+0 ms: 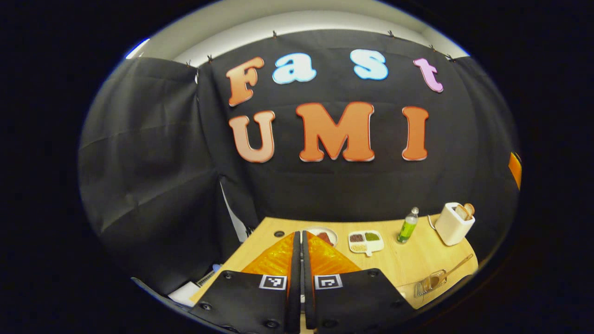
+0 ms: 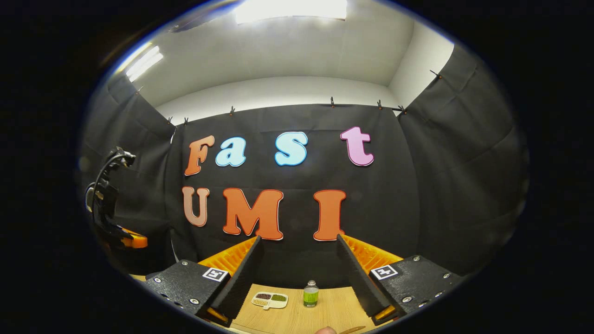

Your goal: Close the left gripper, press the button to open the rice cooker; take a wooden spoon from the chopstick holder with the right hand, scoop a spoonful of rice and pour it into the rice cooker, then put the wooden spoon back into the chopstick holder.

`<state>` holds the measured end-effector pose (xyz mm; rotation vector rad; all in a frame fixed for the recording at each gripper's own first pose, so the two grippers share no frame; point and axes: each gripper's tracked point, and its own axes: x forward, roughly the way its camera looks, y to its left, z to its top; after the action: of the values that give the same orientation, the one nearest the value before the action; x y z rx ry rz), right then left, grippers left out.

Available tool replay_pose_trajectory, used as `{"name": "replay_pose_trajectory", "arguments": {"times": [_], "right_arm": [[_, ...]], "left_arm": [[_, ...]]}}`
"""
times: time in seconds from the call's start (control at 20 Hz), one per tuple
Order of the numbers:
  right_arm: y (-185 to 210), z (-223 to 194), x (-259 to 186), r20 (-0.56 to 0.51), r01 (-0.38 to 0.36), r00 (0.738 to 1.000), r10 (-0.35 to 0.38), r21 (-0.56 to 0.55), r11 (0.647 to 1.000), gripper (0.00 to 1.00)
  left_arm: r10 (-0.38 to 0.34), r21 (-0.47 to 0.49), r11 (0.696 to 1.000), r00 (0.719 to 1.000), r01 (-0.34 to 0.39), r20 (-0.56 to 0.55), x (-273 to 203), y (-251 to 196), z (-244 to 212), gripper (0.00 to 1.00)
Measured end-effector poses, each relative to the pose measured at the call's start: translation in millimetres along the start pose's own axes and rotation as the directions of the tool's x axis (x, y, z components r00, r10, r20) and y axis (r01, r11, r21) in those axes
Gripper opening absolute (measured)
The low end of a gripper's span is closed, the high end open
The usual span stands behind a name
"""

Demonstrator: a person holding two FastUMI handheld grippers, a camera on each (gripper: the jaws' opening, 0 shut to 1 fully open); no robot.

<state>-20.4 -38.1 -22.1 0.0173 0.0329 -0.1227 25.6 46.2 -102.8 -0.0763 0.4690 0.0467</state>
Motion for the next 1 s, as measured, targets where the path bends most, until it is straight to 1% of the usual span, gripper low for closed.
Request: {"name": "replay_pose_trajectory", "arguments": {"times": [0.05, 0.15, 0.2, 0.25, 0.3, 0.35, 0.4, 0.5, 0.55, 0.6, 0.65, 0.7, 0.75, 0.8, 0.85, 0.9, 1.0], "right_arm": [[-1.0, -2.9, -0.2, -0.008, -0.001, 1.0, 0.001, -0.004, 1.0, 0.96], [-2.7, -4.1, 0.8, -0.012, 0.0, 1.0, -0.001, -0.015, 1.0, 0.96], [-4.3, -4.6, 0.4, -0.012, 0.003, 1.0, -0.004, -0.018, 1.0, 0.96], [-6.7, -6.0, 0.2, -0.012, 0.008, 1.0, -0.008, -0.015, 1.0, 0.96], [-7.4, -7.0, -0.4, -0.012, 0.007, 1.0, -0.007, -0.007, 1.0, 0.96], [-6.3, -9.3, 0.0, -0.016, 0.003, 1.0, -0.003, 0.0, 1.0, 0.96], [-6.5, -11.8, 0.5, -0.022, 0.0, 1.0, 0.0, 0.001, 1.0, 0.96], [-14.9, -20.2, 2.0, -0.045, 0.015, 0.999, -0.016, -0.022, 1.0, 0.96], [-18.7, -24.0, 1.0, -0.059, 0.024, 0.998, -0.026, -0.037, 0.999, 0.96], [-21.4, -28.4, 0.1, -0.073, 0.026, 0.997, -0.029, -0.042, 0.999, 0.96], [-21.3, -30.2, -1.6, -0.082, 0.027, 0.996, -0.03, -0.04, 0.999, 0.96], [-22.0, -32.9, -1.6, -0.091, 0.028, 0.995, -0.031, -0.033, 0.999, 0.96], [-22.9, -35.1, -3.2, -0.096, 0.028, 0.995, -0.03, -0.026, 0.999, 0.96], [-24.3, -37.1, -4.1, -0.101, 0.031, 0.994, -0.033, -0.024, 0.999, 0.96], [-24.8, -40.0, -4.4, -0.107, 0.034, 0.994, -0.036, -0.026, 0.999, 0.96], [-26.4, -42.7, -3.8, -0.114, 0.039, 0.993, -0.042, -0.031, 0.999, 0.96], [-30.0, -47.1, -5.2, -0.124, 0.048, 0.991, -0.052, -0.039, 0.998, 0.96]], "left_arm": [[-0.024, -0.017, 1.0, 0.998, 0.023, -0.062, 6.8, -2.0, -8.0, 0.08], [-0.052, -0.048, 0.998, 0.984, 0.044, -0.173, 16.9, 2.2, -19.6, 0.08], [-0.061, -0.044, 0.998, 0.971, 0.052, -0.23, 21.2, 4.8, -27.2, 0.08], [-0.063, -0.018, 0.998, 0.956, 0.06, -0.288, 26.1, 9.2, -38.1, 0.08], [-0.063, -0.007, 0.998, 0.948, 0.064, -0.313, 35.6, 13.2, -45.6, 0.08], [-0.066, -0.019, 0.998, 0.931, 0.063, -0.36, 42.7, 15.2, -55.8, 0.08], [-0.083, -0.043, 0.997, 0.906, 0.071, -0.416, 44.8, 11.1, -67.3, 0.08], [-0.085, -0.069, 0.996, 0.855, 0.057, -0.512, 48.1, 13.9, -90.8, 0.06], [-0.084, -0.078, 0.996, 0.838, 0.049, -0.539, 53.1, 17.7, -98.3, 0.06], [-0.09, -0.09, 0.995, 0.816, 0.047, -0.571, 54.6, 18.8, -107.0, 0.02], [-0.098, -0.105, 0.993, 0.792, 0.043, -0.603, 55.7, 19.9, -115.0, 0.06], [-0.11, -0.119, 0.992, 0.759, 0.044, -0.642, 55.9, 18.9, -123.3, 0.06], [-0.118, -0.13, 0.991, 0.731, 0.04, -0.672, 57.6, 18.6, -130.4, 0.06], [-0.129, -0.148, 0.988, 0.694, 0.032, -0.709, 58.3, 18.3, -143.0, 0.03], [-0.137, -0.166, 0.986, 0.654, 0.018, -0.744, 54.9, 18.1, -153.8, 0.02], [-0.138, -0.176, 0.984, 0.629, 0.002, -0.765, 56.5, 18.2, -162.1, 0.06], [-0.149, -0.185, 0.983, 0.585, -0.002, -0.797, 54.7, 18.3, -175.3, 0.06]]}}
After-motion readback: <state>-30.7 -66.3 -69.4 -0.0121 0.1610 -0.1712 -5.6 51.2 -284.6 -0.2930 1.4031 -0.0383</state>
